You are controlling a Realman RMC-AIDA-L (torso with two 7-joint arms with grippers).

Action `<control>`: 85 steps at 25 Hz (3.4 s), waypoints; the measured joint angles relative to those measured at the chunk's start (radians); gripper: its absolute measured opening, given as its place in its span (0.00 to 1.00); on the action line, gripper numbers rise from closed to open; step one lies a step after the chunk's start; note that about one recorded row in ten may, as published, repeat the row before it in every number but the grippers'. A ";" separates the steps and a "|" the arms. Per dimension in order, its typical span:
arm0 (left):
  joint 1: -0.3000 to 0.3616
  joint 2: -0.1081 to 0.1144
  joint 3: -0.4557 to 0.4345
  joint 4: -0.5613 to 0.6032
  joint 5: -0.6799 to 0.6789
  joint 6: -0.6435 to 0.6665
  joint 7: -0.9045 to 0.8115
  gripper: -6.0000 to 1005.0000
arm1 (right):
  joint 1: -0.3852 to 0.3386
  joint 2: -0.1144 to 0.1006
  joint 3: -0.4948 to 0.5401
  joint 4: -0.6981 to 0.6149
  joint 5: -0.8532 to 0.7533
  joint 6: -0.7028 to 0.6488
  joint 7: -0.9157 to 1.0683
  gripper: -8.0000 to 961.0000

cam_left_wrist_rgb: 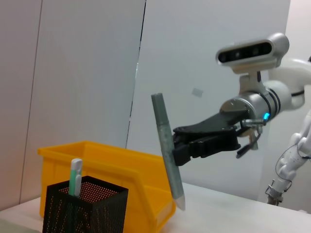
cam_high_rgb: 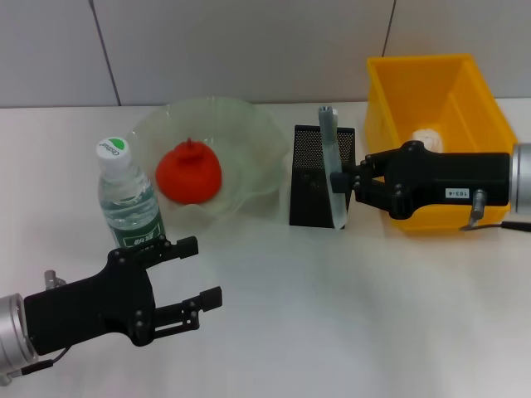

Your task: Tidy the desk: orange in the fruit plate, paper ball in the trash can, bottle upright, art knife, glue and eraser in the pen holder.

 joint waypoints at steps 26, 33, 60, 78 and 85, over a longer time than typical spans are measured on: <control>0.006 0.002 0.001 0.038 0.031 -0.015 0.065 0.80 | -0.028 0.001 0.001 0.100 0.148 0.079 -0.835 0.14; 0.011 -0.001 -0.008 0.034 0.029 -0.039 0.116 0.80 | -0.023 0.000 -0.003 0.041 0.162 0.139 -1.118 0.14; -0.013 -0.006 -0.021 0.032 0.007 -0.102 0.170 0.80 | -0.308 -0.001 -0.675 -0.446 0.327 0.937 -2.143 0.14; -0.021 -0.006 -0.022 0.039 -0.042 -0.120 0.171 0.80 | -0.337 -0.001 -0.906 -0.460 -0.020 1.324 -2.192 0.16; -0.031 -0.006 -0.022 0.045 -0.046 -0.120 0.172 0.80 | -0.327 -0.001 -0.951 -0.461 -0.088 1.389 -2.192 0.16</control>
